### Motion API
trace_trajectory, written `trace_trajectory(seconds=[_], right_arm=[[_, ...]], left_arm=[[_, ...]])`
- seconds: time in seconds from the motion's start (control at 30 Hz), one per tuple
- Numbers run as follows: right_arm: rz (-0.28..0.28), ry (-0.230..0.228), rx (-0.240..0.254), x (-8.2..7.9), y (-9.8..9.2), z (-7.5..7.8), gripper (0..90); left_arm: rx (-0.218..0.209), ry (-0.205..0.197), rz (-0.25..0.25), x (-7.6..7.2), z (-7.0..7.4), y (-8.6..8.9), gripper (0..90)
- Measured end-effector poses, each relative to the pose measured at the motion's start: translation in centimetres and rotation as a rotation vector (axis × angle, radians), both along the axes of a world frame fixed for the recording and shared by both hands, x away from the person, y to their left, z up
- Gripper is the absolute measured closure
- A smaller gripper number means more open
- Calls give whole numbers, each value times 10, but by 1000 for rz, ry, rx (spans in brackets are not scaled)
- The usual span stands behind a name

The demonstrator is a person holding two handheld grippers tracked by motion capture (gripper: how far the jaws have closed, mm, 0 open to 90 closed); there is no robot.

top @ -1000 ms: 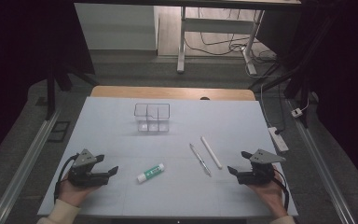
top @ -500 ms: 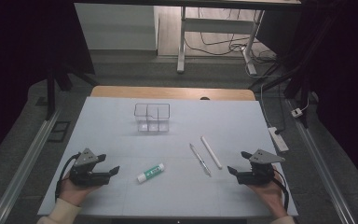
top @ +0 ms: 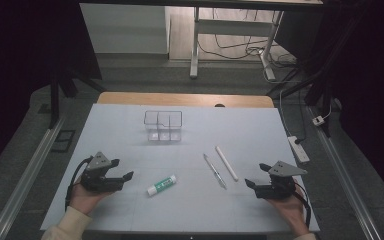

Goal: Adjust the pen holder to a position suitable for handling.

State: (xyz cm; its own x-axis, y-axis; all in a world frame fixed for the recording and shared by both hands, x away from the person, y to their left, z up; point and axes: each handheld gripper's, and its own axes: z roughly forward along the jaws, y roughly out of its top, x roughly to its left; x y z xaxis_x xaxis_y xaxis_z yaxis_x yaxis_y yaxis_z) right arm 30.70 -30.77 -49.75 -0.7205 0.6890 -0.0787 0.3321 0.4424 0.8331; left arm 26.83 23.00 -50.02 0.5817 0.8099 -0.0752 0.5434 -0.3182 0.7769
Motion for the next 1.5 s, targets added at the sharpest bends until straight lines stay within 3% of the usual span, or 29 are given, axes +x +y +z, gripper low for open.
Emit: trace_trajectory(seconds=[0.7, 1.2, 1.5], right_arm=[[21, 25, -8, -4, 6, -4, 206], [13, 32, -13, -4, 5, -5, 208], [9, 31, -10, -4, 4, -5, 209]], left_arm=[[2, 2, 14, 40, 13, -10, 301], [7, 25, 50, 70, 1, -7, 349], [16, 16, 42, 90, -3, -8, 410]])
